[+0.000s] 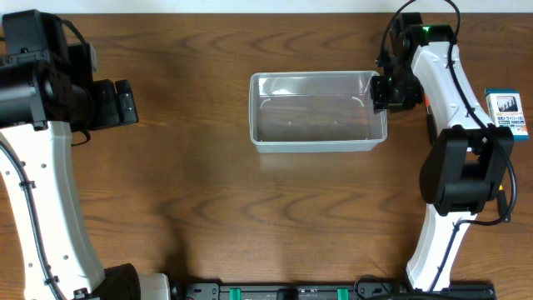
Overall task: Pack container
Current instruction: 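Open the right gripper and release the container wall, then lift the right gripper away and move it over the hammer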
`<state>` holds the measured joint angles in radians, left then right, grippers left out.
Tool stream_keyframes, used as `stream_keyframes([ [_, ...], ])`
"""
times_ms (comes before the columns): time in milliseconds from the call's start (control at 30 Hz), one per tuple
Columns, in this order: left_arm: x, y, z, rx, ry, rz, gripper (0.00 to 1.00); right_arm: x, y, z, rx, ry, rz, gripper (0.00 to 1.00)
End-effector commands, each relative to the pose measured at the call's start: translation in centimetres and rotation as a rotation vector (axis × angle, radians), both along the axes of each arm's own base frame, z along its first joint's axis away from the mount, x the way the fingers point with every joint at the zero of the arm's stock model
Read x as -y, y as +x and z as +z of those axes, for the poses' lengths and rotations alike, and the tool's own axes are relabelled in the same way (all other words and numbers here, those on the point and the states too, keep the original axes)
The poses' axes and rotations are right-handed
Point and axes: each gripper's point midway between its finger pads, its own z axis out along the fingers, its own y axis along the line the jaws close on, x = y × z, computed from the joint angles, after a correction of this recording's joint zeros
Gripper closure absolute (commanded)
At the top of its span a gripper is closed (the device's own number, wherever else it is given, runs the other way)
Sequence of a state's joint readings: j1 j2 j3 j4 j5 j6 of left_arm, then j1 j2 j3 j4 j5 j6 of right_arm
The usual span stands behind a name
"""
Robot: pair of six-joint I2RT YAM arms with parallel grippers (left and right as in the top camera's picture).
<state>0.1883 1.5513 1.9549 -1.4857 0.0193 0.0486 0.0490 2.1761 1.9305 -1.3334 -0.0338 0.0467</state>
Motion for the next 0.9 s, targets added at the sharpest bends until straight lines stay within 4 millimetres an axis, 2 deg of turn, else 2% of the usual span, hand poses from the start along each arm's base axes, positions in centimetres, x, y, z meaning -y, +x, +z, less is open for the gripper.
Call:
stream_keyframes([
  [0,-0.1,0.1,0.4,0.012,-0.001,0.012,0.02,-0.3,1.2,2.1,0.058,0.004,-0.004,0.56],
  [167,-0.1,0.1,0.4,0.011,-0.001,0.012,0.02,-0.3,1.9,6.8,0.135,0.008,-0.005,0.43],
  [233,-0.1,0.1,0.4,0.011,-0.001,0.012,0.02,-0.2,2.0,9.1,0.170,0.009,-0.007,0.30],
  [300,-0.1,0.1,0.4,0.011,-0.001,0.012,0.02,0.1,1.9,11.0,0.196,0.006,-0.013,0.08],
  [333,-0.1,0.1,0.4,0.011,-0.001,0.012,0.02,0.4,1.8,11.8,0.205,0.005,-0.016,0.01],
  [433,-0.1,0.1,0.4,0.011,-0.001,0.012,0.02,1.4,0.9,13.5,0.210,-0.012,-0.018,0.01],
  [533,-0.1,0.1,0.4,0.011,-0.001,0.012,0.02,3.4,-0.5,14.1,0.173,-0.082,-0.042,0.01],
  [867,-0.1,0.1,0.4,0.014,-0.001,0.012,0.02,7.6,-1.3,15.4,0.198,-0.134,-0.056,0.01],
])
